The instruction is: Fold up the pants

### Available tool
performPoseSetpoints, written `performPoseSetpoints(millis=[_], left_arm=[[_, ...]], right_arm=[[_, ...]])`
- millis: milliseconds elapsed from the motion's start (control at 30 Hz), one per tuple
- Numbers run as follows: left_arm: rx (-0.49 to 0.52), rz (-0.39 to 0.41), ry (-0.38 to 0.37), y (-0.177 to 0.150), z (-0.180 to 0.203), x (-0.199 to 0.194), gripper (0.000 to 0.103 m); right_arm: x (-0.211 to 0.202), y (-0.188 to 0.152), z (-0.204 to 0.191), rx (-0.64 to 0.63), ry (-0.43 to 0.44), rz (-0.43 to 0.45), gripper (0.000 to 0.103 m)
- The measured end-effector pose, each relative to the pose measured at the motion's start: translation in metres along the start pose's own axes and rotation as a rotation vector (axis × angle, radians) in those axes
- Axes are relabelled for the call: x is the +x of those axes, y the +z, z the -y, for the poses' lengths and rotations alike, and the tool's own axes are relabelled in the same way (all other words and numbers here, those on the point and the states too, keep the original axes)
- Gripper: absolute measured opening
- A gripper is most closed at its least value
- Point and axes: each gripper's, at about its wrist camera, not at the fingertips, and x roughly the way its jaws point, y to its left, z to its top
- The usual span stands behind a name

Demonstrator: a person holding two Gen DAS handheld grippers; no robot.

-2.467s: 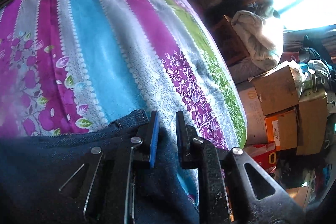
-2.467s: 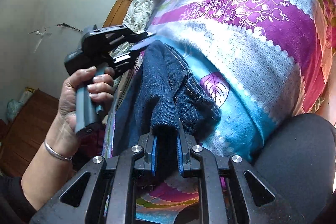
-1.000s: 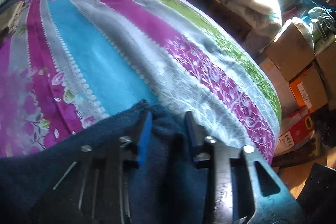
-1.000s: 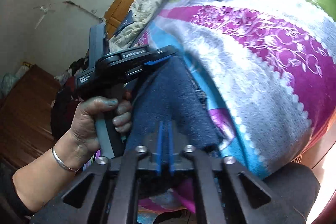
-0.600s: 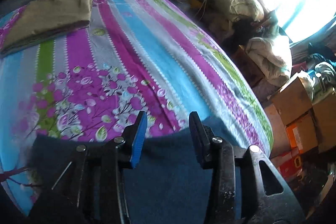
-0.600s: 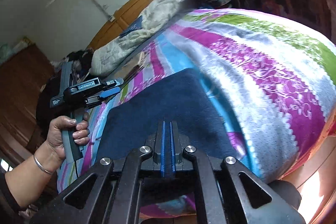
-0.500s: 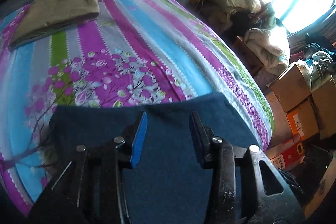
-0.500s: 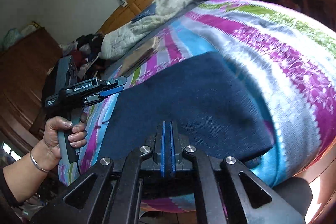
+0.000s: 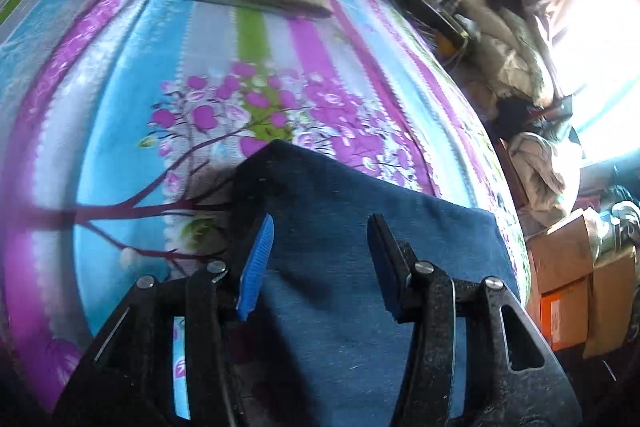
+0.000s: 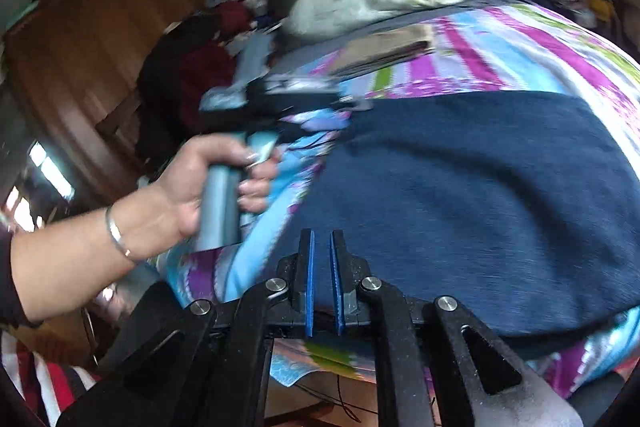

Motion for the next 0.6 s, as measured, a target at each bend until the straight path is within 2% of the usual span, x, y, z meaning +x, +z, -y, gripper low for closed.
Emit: performPoseSetpoints(millis=[33, 67, 100, 133, 200, 267, 300, 367, 433, 467, 500, 533, 567, 600], left_arm=[[0.059, 0.000, 0.028, 0.002, 0.008, 0.010, 0.052], [0.074, -0.002, 0.076, 0.006, 0.010, 0.020, 0.053], [0.050, -0.004, 0.114, 0.012, 0.005, 0.034, 0.053], [0.014, -0.007, 0.104, 0.017, -0.001, 0.045, 0.053], [0.032, -0.008, 0.117, 0.020, 0.000, 0.049, 0.058], [0.175, -0.037, 0.232, 0.018, 0.021, 0.047, 0.062], [0.214, -0.065, 0.221, 0.013, 0.027, 0.043, 0.062], [0.190, -0.104, 0.072, 0.001, 0.030, 0.027, 0.062], [0.137, -0.083, -0.028, -0.022, 0.028, 0.003, 0.062], [0.119, -0.086, -0.068, -0.039, 0.025, -0.006, 0.063], [0.116, -0.093, -0.085, -0.052, 0.023, -0.008, 0.063], [0.147, -0.107, -0.055, -0.069, 0.019, -0.005, 0.063], [0.194, -0.116, 0.001, -0.081, 0.016, 0.000, 0.067], [0.232, -0.092, 0.040, -0.088, 0.014, 0.002, 0.072]], right_arm=[[0.014, -0.003, -0.012, -0.039, 0.022, -0.036, 0.013], [0.035, -0.009, -0.020, -0.069, 0.042, -0.091, 0.013], [0.053, -0.016, -0.027, -0.097, 0.038, -0.152, 0.013], [0.070, -0.026, -0.032, -0.138, 0.009, -0.210, 0.016], [0.073, -0.036, -0.036, -0.187, -0.010, -0.192, 0.016], [0.064, -0.029, -0.035, -0.155, -0.001, -0.196, 0.015], [0.058, -0.026, -0.039, -0.174, -0.012, -0.177, 0.015], [0.049, -0.028, -0.046, -0.221, -0.011, -0.157, 0.015], [0.057, -0.039, -0.041, -0.194, 0.001, -0.208, 0.015], [0.065, -0.044, -0.032, -0.162, -0.008, -0.238, 0.009], [0.070, -0.050, -0.028, -0.127, -0.019, -0.275, 0.004], [0.075, -0.055, -0.020, -0.086, -0.029, -0.306, 0.000], [0.071, -0.055, -0.013, -0.045, -0.002, -0.292, 0.000], [0.065, -0.050, -0.010, -0.023, 0.008, -0.267, 0.000]])
